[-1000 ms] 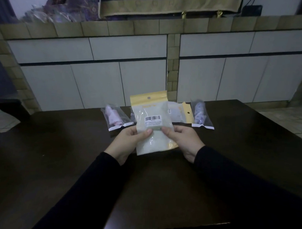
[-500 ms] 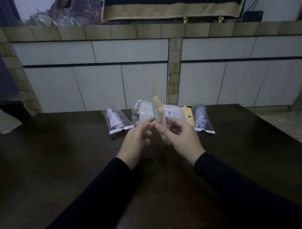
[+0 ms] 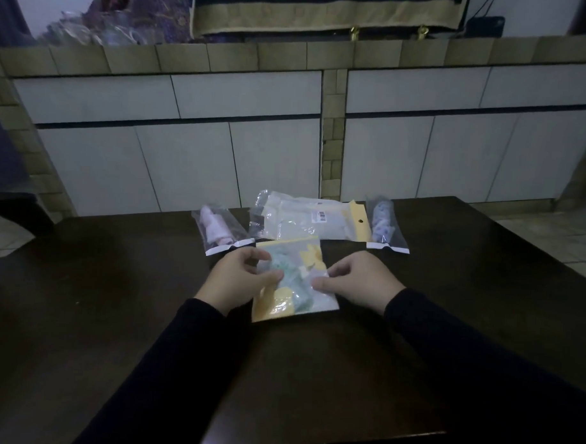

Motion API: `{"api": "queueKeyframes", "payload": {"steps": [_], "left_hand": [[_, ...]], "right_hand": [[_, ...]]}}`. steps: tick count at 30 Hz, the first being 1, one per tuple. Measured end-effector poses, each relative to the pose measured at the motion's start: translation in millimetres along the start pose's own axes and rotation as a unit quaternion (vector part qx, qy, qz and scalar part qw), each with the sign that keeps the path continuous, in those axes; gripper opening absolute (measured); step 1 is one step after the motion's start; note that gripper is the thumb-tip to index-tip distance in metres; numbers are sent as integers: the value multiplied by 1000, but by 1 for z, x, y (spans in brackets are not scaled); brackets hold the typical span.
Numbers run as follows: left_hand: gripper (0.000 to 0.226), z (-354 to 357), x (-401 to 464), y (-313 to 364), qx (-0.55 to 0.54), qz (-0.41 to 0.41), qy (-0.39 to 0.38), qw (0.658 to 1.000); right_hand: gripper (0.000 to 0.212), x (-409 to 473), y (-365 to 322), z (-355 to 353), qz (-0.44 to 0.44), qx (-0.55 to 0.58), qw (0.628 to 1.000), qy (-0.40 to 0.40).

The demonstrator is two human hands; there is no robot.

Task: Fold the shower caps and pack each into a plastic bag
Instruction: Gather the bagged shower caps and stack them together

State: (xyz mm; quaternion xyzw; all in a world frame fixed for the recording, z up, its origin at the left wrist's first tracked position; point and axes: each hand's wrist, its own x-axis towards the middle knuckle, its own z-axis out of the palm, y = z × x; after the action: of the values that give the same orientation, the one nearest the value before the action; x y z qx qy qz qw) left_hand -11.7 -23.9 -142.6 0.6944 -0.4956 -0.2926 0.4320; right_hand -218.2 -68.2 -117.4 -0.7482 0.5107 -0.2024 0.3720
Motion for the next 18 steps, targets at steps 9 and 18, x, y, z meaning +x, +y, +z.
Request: {"api": "queueKeyframes", "payload": {"steps": [9, 18], "left_hand": [[39, -17, -8, 7, 202, -19, 49, 978], [34, -6, 37, 41, 188, 14, 107, 976]], "right_hand": [[44, 10, -14, 16, -43, -154, 987, -10], [23, 83, -25, -10, -126, -98, 978, 134]]}}
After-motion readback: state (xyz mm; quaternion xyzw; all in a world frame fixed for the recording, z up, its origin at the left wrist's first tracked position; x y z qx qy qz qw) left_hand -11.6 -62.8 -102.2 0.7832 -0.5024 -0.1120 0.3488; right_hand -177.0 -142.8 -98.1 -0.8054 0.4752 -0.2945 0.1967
